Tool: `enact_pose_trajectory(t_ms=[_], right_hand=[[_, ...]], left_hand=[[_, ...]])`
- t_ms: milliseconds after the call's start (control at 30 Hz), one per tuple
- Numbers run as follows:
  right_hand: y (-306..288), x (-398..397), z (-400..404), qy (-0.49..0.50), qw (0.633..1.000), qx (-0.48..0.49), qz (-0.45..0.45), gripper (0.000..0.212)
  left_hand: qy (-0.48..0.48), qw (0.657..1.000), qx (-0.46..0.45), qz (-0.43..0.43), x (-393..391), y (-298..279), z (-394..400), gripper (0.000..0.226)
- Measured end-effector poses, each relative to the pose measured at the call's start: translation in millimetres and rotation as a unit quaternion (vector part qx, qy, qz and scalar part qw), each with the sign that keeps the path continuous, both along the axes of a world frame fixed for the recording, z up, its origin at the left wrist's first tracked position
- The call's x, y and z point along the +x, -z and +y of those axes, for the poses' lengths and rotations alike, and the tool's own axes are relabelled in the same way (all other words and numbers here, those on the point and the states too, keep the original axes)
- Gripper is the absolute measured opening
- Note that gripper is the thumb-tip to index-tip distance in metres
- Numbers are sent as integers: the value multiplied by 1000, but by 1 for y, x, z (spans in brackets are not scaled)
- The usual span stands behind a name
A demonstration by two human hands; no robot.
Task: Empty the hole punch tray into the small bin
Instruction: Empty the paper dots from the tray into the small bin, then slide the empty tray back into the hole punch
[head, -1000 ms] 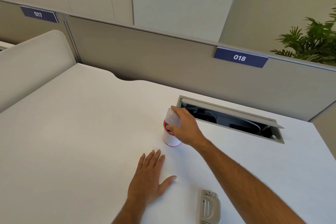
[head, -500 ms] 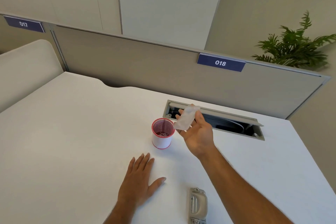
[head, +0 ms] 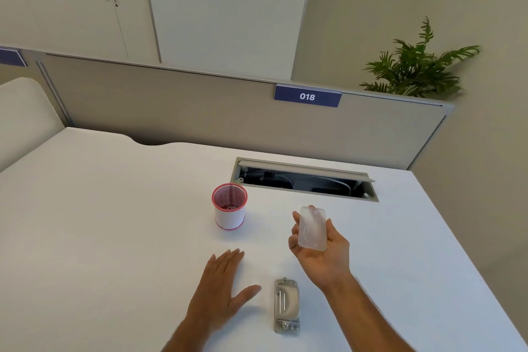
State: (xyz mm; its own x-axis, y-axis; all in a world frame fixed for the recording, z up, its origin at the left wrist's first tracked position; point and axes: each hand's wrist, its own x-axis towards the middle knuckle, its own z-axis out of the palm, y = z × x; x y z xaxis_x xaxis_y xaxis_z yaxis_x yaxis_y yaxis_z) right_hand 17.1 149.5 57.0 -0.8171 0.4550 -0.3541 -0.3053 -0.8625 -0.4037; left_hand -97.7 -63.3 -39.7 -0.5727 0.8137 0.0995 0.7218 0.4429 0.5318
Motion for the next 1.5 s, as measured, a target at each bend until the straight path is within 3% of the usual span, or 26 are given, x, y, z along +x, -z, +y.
enact_pose_trajectory(t_ms=[133,333,733,967,1133,1233,1333,1367,1467,1500], right_hand=[[14,23,0,6,1000,-2,-14,41],[35,62,-4,34,998,-16,-57,42],[49,98,-16,55,991,-54,-107,46],[50,102,-18,41,991,-53,-116,49],[50,99,-27,5,993,-29,-117,55],[38,93,-42,9,989,43,-142,62],[22,86,-61,75,970,158,-167,95],[17,88,-65,80,976,150,-134,90],[16,92,-67,76,979,156,-105,31],[17,93,-64,58,984,137,-93,25]], left_hand=[[102,993,43,-50,18,0,13,111],[179,983,0,-48,42,-2,34,135],[121,984,-10,-133,53,-7,43,122],[89,983,81,-137,61,-41,59,109],[125,977,120,-122,68,-76,76,110],[145,975,122,-116,81,-84,84,109],[163,972,122,-113,88,-86,87,108],[165,972,123,-110,90,-86,87,109],[158,974,128,-104,91,-86,87,109],[155,974,130,-103,91,-87,86,109]])
